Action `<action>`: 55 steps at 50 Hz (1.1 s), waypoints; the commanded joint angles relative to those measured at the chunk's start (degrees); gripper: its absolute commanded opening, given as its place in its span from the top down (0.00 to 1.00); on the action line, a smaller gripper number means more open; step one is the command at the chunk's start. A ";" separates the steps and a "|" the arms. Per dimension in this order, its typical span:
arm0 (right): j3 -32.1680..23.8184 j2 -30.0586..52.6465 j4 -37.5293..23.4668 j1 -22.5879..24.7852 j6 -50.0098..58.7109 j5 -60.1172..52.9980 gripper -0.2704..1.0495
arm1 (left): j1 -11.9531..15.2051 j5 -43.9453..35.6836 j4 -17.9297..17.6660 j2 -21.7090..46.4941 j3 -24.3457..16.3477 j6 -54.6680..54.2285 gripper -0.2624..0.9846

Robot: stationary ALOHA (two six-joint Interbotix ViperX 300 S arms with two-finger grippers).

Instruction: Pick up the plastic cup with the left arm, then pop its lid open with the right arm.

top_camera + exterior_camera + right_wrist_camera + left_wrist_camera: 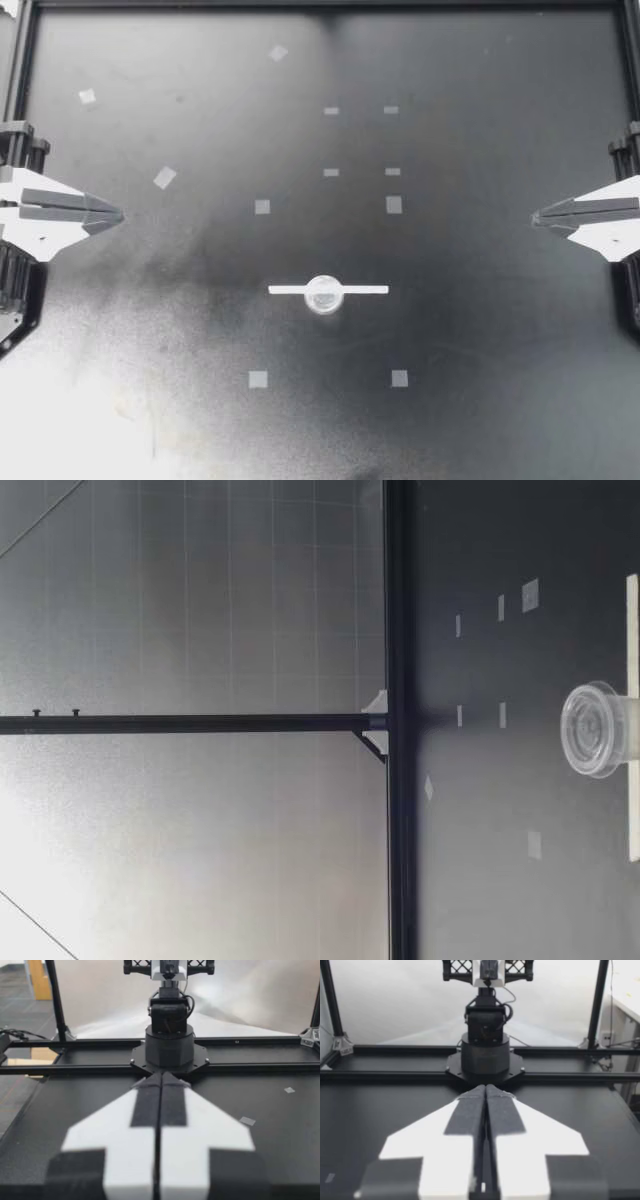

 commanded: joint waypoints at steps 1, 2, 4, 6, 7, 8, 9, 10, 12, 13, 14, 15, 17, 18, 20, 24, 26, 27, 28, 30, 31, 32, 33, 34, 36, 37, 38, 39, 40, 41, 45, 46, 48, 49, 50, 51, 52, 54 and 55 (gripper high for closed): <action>-1.23 0.53 0.09 -0.44 0.18 -0.35 0.76 | -0.79 -1.05 0.00 -1.05 0.53 0.79 0.73; -1.23 0.44 0.09 -0.44 0.26 -0.18 0.79 | -0.79 -1.23 0.00 -1.41 0.88 0.53 0.77; -1.32 0.44 0.18 -0.44 0.53 0.35 0.83 | -0.79 -1.41 0.00 -1.85 1.23 0.09 0.81; -1.58 0.53 0.35 -0.44 1.23 1.41 0.86 | -0.79 -1.41 0.00 -2.29 1.58 -0.26 0.83; -1.76 0.62 0.35 -0.44 1.58 1.85 0.87 | -0.79 -1.41 -0.09 -2.37 1.58 -0.35 0.84; -2.11 0.79 0.35 -0.44 2.20 2.64 0.87 | -0.79 -1.23 -0.09 -2.37 1.67 -0.44 0.84; -2.55 1.05 0.35 -0.44 2.90 3.34 0.87 | -0.79 -1.05 -0.18 -2.29 1.58 -0.44 0.84; -2.90 1.23 0.35 -0.44 3.34 3.96 0.87 | -0.79 -0.97 -0.26 -2.11 1.49 -0.44 0.84; -3.96 1.76 0.35 -0.44 4.31 5.27 0.87 | -0.79 -0.53 -0.53 -1.76 1.05 -0.35 0.84; -4.57 2.11 0.35 -0.44 4.66 6.15 0.87 | -0.79 -0.26 -0.53 -1.41 0.79 -0.26 0.84; -4.92 2.29 0.35 -0.44 4.92 6.59 0.87 | -0.70 -0.09 -0.53 -1.14 0.62 -0.26 0.84; -5.27 2.55 0.35 -0.44 5.01 7.03 0.87 | -0.79 0.09 -0.53 -0.88 0.35 -0.18 0.84; -6.15 3.34 0.35 -0.44 5.27 7.73 0.87 | -0.79 0.70 -0.53 -0.09 -0.26 -0.18 0.84; -6.42 3.69 0.26 -0.44 5.27 7.91 0.87 | -0.79 0.88 -0.53 0.26 -0.44 -0.18 0.84; -7.12 4.66 0.26 -0.44 5.27 8.35 0.87 | -0.79 1.41 -0.53 1.23 -1.05 -0.35 0.84; -8.00 6.33 0.26 -0.44 5.27 8.44 0.87 | -0.79 2.11 -0.53 3.08 -1.93 -0.35 0.84; -8.44 7.38 0.26 -0.44 5.19 8.44 0.87 | -0.79 2.20 -0.53 4.04 -2.29 -0.44 0.84; -8.61 7.82 0.26 -0.44 5.27 8.44 0.87 | -0.79 2.20 -0.53 4.39 -2.37 -0.35 0.84; -8.79 8.53 0.26 -0.44 5.27 8.44 0.87 | -0.79 2.20 -0.53 4.92 -2.46 -0.44 0.84; -9.05 9.76 0.26 -0.44 5.27 8.44 0.87 | -0.79 1.93 -0.53 5.89 -2.55 -0.53 0.84; -9.23 10.28 0.26 -0.44 5.27 8.44 0.87 | -0.79 1.93 -0.53 6.24 -2.46 -0.53 0.84; -9.40 10.81 0.35 -0.44 5.27 8.44 0.87 | -0.79 1.93 -0.53 6.59 -2.55 -0.53 0.84; -9.49 11.34 0.26 -0.44 5.27 8.44 0.87 | -0.79 1.85 -0.53 7.03 -2.55 -0.53 0.84; -9.76 12.13 0.26 -0.44 5.27 8.44 0.87 | -0.79 1.76 -0.53 7.56 -2.46 -0.62 0.84; -10.20 13.71 0.26 -0.44 5.27 8.44 0.87 | -0.79 1.49 -0.53 8.70 -2.37 -0.62 0.84; -10.46 14.68 0.26 -0.44 5.27 8.44 0.87 | -0.79 1.32 -0.53 9.32 -2.29 -0.62 0.84; -10.63 15.21 0.26 -0.44 5.27 8.44 0.87 | -0.79 1.14 -0.53 9.67 -2.29 -0.62 0.84; -10.72 15.82 0.26 -0.44 5.27 8.44 0.87 | -0.79 0.79 -0.62 10.20 -2.20 -0.62 0.84; -10.99 16.70 0.26 -0.44 5.27 8.44 0.87 | -0.79 0.44 -0.62 10.81 -2.11 -0.62 0.84; -11.16 17.31 0.26 -0.44 5.27 8.44 0.87 | -0.79 0.18 -0.70 11.16 -2.11 -0.62 0.84; -11.87 19.60 0.35 -0.44 5.27 8.44 0.87 | -0.79 -0.97 -0.97 12.74 -1.76 -0.62 0.84; -12.04 20.30 0.26 -0.44 5.27 8.35 0.87 | -0.79 -1.23 -0.97 13.36 -1.76 -0.62 0.84; -12.30 21.36 0.26 -0.35 5.36 8.09 0.87 | -0.79 -1.58 -1.05 13.97 -1.76 -0.70 0.84; -12.48 21.88 0.26 -0.35 5.36 8.00 0.87 | -0.79 -1.85 -1.05 14.41 -1.76 -0.70 0.84; -12.66 22.50 0.26 -0.35 5.45 7.91 0.87 | -0.79 -2.02 -1.05 14.68 -1.76 -0.70 0.84; -12.83 23.03 0.26 -0.26 5.54 7.82 0.87 | -0.79 -2.11 -1.05 15.03 -1.76 -0.70 0.84; -12.92 23.55 0.26 -0.18 5.62 7.73 0.87 | -0.79 -2.29 -1.05 15.29 -1.76 -0.79 0.84; -13.27 24.79 0.26 0.00 6.15 7.65 0.87 | -0.79 -2.46 -1.14 16.17 -1.93 -0.97 0.83; -13.36 25.22 0.26 0.09 6.42 7.65 0.87 | -0.79 -2.55 -1.14 16.52 -1.76 -1.23 0.83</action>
